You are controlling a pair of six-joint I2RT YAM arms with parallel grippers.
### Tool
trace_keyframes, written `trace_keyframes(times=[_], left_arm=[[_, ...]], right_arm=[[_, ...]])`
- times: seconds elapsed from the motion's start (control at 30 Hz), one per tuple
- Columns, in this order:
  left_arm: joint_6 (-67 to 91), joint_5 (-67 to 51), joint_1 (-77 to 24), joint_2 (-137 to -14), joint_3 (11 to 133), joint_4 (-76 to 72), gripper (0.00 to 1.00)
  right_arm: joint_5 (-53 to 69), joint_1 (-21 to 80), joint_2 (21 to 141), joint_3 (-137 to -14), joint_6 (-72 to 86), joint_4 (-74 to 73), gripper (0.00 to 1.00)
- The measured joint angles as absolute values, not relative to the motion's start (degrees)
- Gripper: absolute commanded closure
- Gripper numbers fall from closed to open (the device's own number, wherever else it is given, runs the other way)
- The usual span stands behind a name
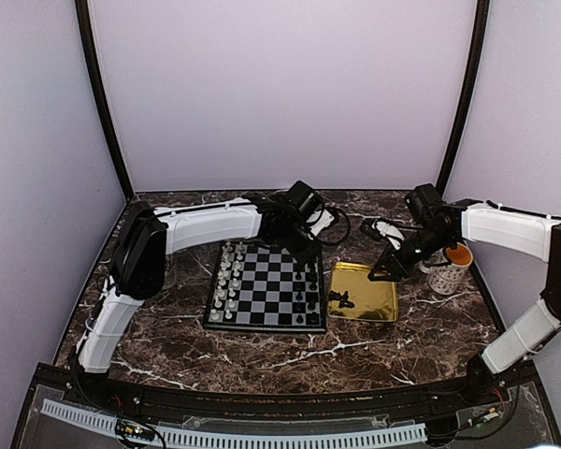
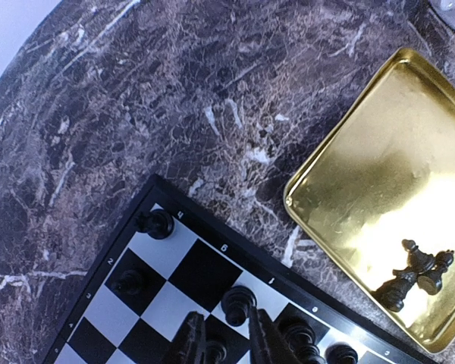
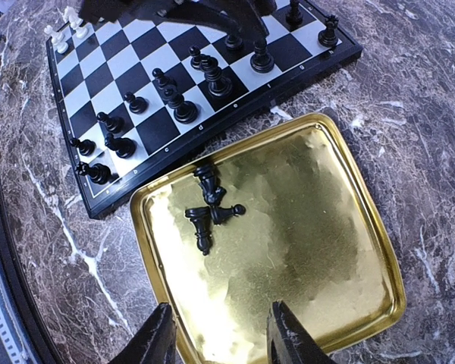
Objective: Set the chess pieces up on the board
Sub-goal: Place the bishop on c8, then pick up the bishop from the storage box.
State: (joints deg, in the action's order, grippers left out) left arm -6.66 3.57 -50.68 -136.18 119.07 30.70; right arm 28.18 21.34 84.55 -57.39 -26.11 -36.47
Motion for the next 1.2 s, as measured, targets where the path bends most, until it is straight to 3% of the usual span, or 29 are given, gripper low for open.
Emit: trace_keyframes(times=[0.4, 0.63, 0.9, 1.2], left_arm=[[-4.23, 0.23, -50.70, -119.87, 108.86, 25.54, 0.78], [-1.02, 0.10, -50.70, -113.51, 96.29, 20.56, 0.79], [4.21, -0.43, -50.70, -104.44, 79.66, 14.35, 0.78], [7.18, -1.83, -50.70, -96.66, 71.46, 8.08, 0.76]], right_arm=[[28.95, 21.34, 87.13, -58.50, -26.52, -37.36, 0.63], [27.99, 22.22, 89.01, -59.13, -26.52, -37.26, 0.64], [21.41, 30.17, 95.20, -60.31, -27.44, -35.90, 0.67], [15.97, 34.15, 101.36, -62.37, -28.29, -35.70, 0.69]])
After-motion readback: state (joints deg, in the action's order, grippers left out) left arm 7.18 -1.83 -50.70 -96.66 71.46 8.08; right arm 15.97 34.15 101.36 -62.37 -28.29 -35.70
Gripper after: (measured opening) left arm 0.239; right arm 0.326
